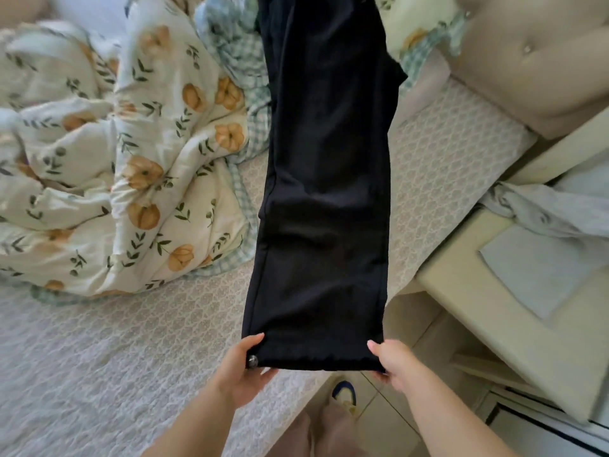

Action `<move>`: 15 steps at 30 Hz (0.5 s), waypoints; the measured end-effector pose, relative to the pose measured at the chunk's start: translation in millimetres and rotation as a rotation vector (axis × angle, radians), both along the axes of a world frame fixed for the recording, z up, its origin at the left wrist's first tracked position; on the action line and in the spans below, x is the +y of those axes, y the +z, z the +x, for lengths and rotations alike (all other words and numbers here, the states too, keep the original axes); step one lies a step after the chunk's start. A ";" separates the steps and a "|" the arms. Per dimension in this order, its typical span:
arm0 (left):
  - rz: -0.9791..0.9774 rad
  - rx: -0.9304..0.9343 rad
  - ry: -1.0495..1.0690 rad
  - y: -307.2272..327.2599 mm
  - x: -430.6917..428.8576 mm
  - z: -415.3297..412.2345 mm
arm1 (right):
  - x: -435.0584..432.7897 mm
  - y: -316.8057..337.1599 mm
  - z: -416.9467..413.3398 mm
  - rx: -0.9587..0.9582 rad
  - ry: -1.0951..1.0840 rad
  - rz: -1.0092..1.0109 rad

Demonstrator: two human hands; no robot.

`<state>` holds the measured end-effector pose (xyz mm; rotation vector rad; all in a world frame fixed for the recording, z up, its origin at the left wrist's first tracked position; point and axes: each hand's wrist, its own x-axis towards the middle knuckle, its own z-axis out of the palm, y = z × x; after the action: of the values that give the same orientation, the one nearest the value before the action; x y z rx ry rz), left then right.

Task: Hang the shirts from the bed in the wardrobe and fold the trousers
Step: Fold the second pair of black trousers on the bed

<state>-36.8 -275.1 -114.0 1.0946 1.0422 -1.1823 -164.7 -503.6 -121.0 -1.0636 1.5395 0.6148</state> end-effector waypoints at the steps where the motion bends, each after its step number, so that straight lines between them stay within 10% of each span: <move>1: 0.062 -0.009 -0.042 15.6 -9.4 4.9 | -7.5 16.7 11.8 0.006 0.034 -0.020; 5: 0.183 -0.154 -0.271 109.7 -70.5 79.6 | -57.5 120.2 103.1 -0.054 0.356 -0.167; 8: 0.093 -0.420 -0.115 211.2 -133.4 171.2 | -104.7 233.9 195.5 -0.352 0.190 -0.331; 12: 0.004 -1.282 0.174 308.2 -151.8 230.0 | -125.9 337.9 237.1 -0.995 0.016 -1.044; 15: 0.411 -1.416 -0.425 253.5 -119.1 198.9 | -90.5 253.5 185.4 -0.698 0.227 -1.039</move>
<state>162.1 -394.2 139.6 2.0469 -0.1040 -0.2199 20.7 -594.1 132.5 -1.9733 1.0620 -0.4899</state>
